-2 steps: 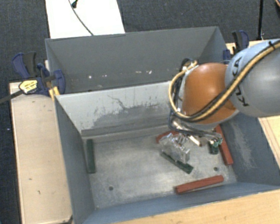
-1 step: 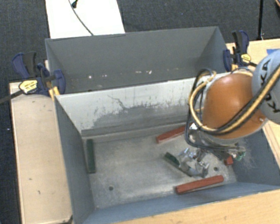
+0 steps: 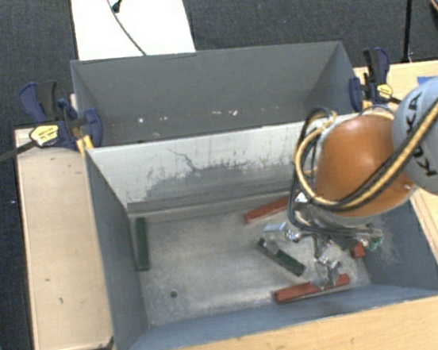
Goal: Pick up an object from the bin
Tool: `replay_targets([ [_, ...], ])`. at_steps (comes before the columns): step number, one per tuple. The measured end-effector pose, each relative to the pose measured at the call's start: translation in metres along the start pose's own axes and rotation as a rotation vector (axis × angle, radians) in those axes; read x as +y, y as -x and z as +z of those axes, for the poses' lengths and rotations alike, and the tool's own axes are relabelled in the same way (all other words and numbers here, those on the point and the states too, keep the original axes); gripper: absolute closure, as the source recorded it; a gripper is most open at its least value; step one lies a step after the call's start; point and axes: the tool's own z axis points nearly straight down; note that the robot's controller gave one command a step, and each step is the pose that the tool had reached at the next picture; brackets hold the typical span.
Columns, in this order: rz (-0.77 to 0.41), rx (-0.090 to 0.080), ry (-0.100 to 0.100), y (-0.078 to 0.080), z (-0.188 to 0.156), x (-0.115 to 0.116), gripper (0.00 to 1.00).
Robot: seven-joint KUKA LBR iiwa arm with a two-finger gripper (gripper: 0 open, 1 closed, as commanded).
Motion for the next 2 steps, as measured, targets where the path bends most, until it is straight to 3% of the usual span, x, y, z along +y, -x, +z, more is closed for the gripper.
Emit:
replay_targets([
  [1,0.155,-0.001,0.0,0.046,0.05,-0.045,0.0],
  [2,0.362,0.0,-0.001,0.037,0.049,-0.021,0.0],
])
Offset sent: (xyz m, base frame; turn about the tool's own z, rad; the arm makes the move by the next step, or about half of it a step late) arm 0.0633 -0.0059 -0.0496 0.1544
